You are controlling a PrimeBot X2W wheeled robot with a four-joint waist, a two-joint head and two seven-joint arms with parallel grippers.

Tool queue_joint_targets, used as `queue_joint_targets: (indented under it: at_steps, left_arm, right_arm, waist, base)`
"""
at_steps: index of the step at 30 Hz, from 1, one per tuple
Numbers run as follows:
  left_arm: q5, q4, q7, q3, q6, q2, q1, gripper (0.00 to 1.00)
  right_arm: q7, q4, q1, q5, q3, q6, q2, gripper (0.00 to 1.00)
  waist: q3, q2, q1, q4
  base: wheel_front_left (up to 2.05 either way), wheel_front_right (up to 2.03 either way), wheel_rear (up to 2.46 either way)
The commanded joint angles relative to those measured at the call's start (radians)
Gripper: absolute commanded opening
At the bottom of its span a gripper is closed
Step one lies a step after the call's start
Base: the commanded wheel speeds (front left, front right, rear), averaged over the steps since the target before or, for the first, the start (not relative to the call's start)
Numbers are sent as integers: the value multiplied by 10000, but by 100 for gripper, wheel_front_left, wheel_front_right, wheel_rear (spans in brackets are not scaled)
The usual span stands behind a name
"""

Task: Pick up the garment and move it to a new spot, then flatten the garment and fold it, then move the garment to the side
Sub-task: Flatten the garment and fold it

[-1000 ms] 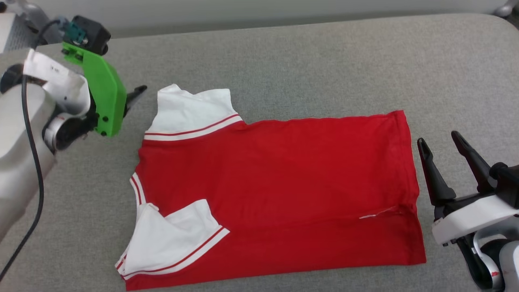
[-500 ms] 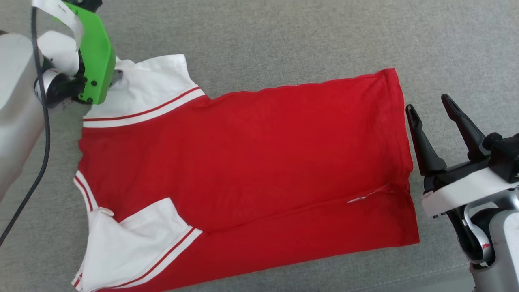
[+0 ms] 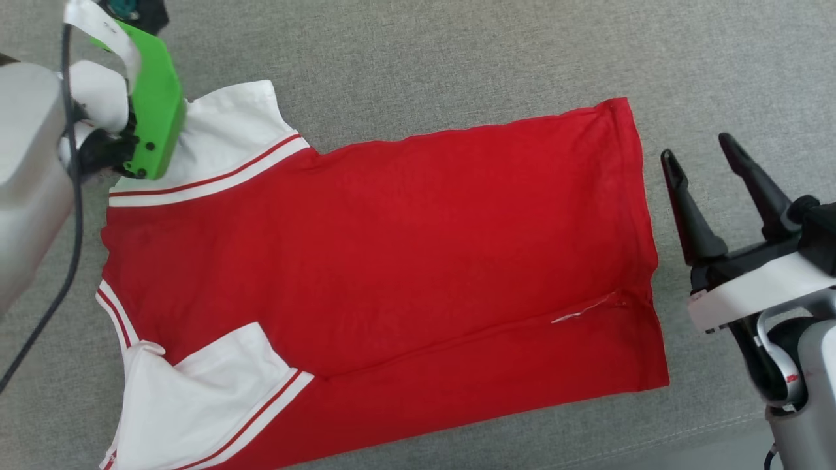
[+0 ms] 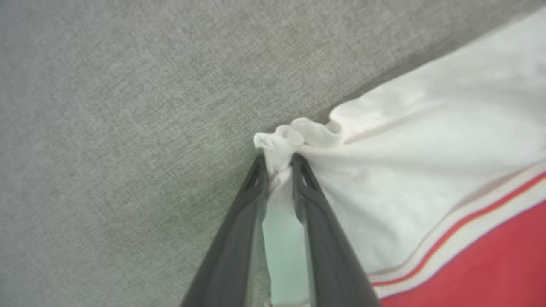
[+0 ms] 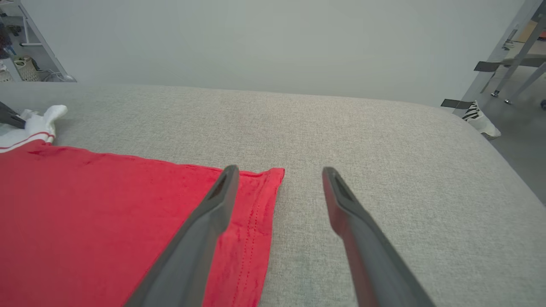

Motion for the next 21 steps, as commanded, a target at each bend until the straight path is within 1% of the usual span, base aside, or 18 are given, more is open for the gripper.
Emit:
queue_joint_targets:
  at_steps: [1,3,7,9,11,14,17,19,21]
  left_arm:
    - [-66,91,-39,-371,-22,-83,583,0]
    - [-39,-23,-324,-485,-23,-51,517,0]
    - [2,-216,-1254,-610,-23,-95,312,0]
    - [36,-313,-1814,-666,-23,-170,201,0]
    - [30,-444,-2232,-757,-24,-254,123,0]
    - [168,-692,-2682,-992,-24,-351,41,0]
    - [201,-845,-3095,-1131,-24,-473,-6,0]
    - [243,-923,-3320,-1196,-24,-568,-33,0]
    - [297,-1012,-3522,-1245,-24,-654,-52,0]
  right_arm:
    - [-9,-46,-234,120,-44,-6,-87,100]
    - [91,-119,-336,153,-124,-6,-256,100]
    - [510,-159,-778,282,-234,-6,-779,100]
    - [885,-109,-1094,495,-208,-6,-1128,100]
    - [1461,-11,-1434,739,7,-6,-1618,100]
    - [2611,202,-2072,1263,617,-6,-2616,100]
    - [4046,361,-2627,2168,1376,-6,-3519,100]
    - [4943,493,-2975,2766,1871,-6,-3956,100]
    - [5792,638,-3319,3342,2323,-6,-4252,100]
  waist:
    - [-131,0,0,69]
    - [-266,0,0,163]
    - [-570,0,0,415]
    - [-742,0,0,595]
    - [-876,0,0,784]
    - [-1041,0,0,1087]
    - [-1152,0,0,1358]
    - [-1191,0,0,1508]
    - [-1232,0,0,1646]
  base:
    - [0,0,0]
    - [0,0,0]
    - [0,0,0]
    - [0,0,0]
    - [0,0,0]
    - [0,0,0]
    - [0,0,0]
    - [0,0,0]
    - [0,0,0]
